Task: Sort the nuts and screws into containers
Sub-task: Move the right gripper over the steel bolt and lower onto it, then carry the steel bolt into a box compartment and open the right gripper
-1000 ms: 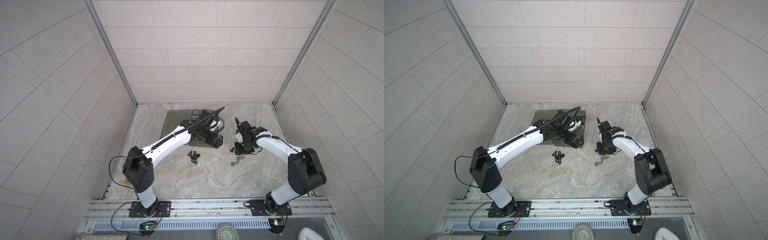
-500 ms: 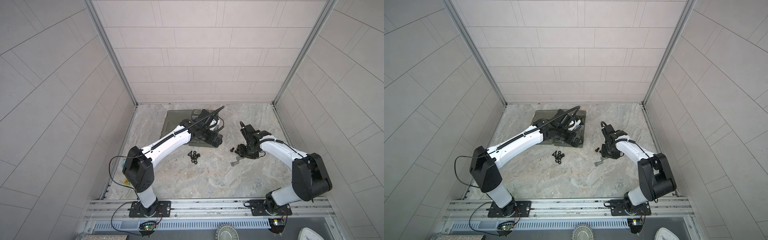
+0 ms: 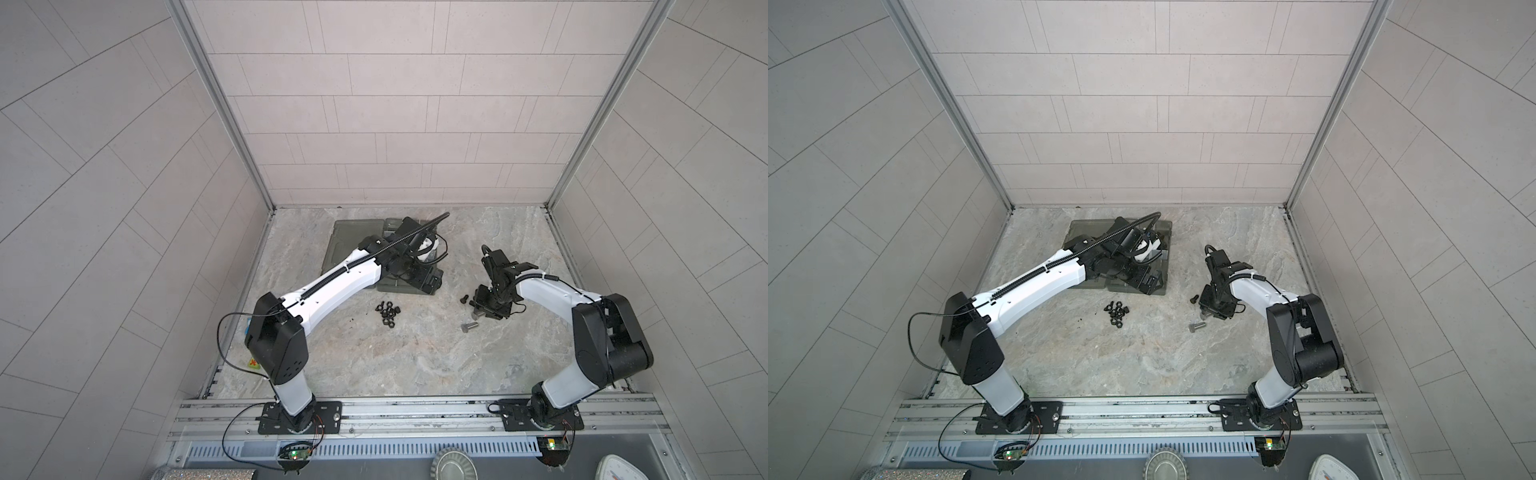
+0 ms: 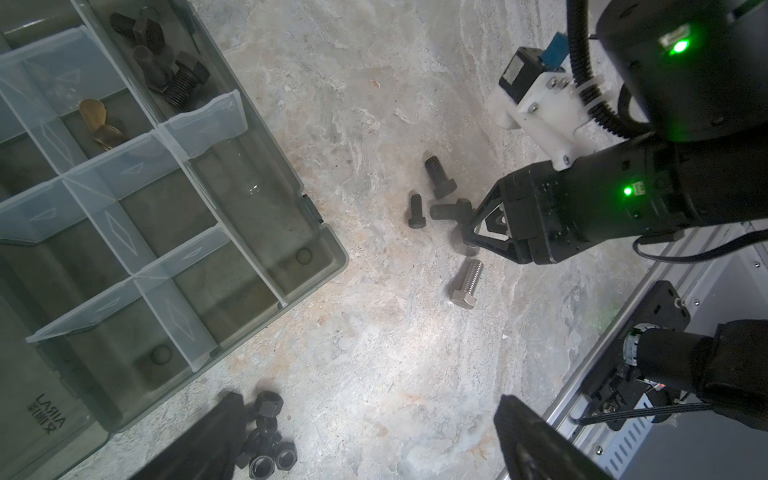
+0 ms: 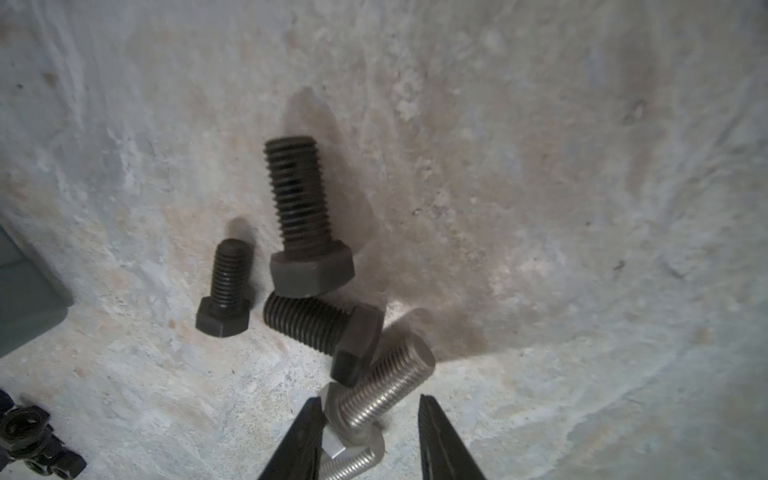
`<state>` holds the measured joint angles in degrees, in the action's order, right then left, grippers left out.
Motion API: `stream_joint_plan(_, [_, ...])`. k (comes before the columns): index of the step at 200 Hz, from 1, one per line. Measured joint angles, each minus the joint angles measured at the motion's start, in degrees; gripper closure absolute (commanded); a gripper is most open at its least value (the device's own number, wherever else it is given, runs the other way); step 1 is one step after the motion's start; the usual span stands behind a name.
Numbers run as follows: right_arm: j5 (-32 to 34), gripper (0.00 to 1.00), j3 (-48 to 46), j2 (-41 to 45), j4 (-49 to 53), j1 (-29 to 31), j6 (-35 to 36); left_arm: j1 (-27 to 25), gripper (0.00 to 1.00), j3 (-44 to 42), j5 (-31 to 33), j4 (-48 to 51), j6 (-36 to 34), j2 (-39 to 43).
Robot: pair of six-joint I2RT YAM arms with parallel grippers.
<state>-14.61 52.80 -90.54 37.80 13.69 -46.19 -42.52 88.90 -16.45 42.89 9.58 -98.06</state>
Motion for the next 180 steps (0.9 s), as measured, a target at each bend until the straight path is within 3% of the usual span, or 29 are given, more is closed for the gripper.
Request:
stream_joint_plan(40, [-0.9, 0.63, -1.22, -1.46, -0.87, -0.59, -1.42, 0.0, 0.0, 0.0, 0.5, 0.76, -1.18, 0.0])
stream_joint_plan(131, [-2.08, 0.95, -0.68, -3.15, -0.26, -2.23, -0.96, 0.02, 0.0, -0.98, 1.57, 0.81, -2.64, 0.72])
stream_joint_plan(180, [-1.57, 0.99, -0.44, -2.67, 0.98, -2.23, 1.05, 0.9, 0.0, -2.56, 3.74, 0.76, -3.23, 2.51])
